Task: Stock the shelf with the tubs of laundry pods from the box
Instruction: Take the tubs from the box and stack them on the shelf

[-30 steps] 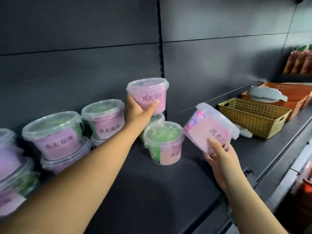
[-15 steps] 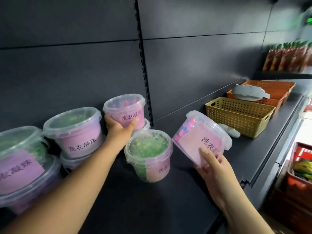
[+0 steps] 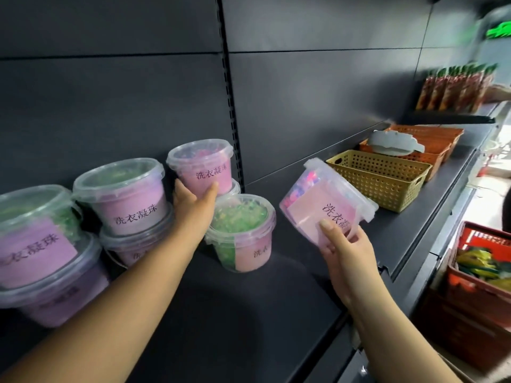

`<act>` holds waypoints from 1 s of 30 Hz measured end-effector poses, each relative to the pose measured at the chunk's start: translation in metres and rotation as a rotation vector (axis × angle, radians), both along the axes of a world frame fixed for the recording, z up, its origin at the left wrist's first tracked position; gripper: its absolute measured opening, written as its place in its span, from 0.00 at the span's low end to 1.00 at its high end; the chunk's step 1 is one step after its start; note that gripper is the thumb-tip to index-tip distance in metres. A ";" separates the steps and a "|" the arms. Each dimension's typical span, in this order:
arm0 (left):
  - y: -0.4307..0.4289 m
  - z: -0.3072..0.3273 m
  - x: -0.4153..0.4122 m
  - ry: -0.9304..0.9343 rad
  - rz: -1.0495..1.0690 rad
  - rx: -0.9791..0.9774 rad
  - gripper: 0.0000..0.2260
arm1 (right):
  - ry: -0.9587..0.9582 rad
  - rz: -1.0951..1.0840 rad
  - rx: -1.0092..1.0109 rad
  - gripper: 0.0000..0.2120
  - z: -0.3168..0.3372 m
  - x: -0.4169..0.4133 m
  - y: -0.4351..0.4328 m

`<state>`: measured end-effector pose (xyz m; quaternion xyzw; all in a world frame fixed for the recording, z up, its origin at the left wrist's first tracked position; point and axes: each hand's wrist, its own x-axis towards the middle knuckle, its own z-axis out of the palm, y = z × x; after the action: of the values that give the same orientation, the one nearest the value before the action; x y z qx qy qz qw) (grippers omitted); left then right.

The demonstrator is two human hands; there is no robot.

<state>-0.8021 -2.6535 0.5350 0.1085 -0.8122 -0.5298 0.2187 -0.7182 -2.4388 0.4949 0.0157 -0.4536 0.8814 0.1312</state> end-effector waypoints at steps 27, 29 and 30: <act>0.002 -0.049 0.072 -0.050 -0.451 0.197 0.33 | 0.085 0.808 0.775 0.44 0.060 -0.082 -0.019; 0.002 -0.049 0.071 -0.062 -0.464 0.192 0.38 | 0.085 0.797 0.748 0.38 0.056 -0.078 -0.020; 0.002 -0.049 0.071 -0.063 -0.465 0.190 0.39 | 0.085 0.779 0.727 0.36 0.053 -0.075 -0.021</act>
<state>-0.7308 -2.6519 0.4856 -0.0448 -0.7683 -0.6363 0.0540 -0.7931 -2.4599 0.5475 0.2629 -0.6846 0.6493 -0.2016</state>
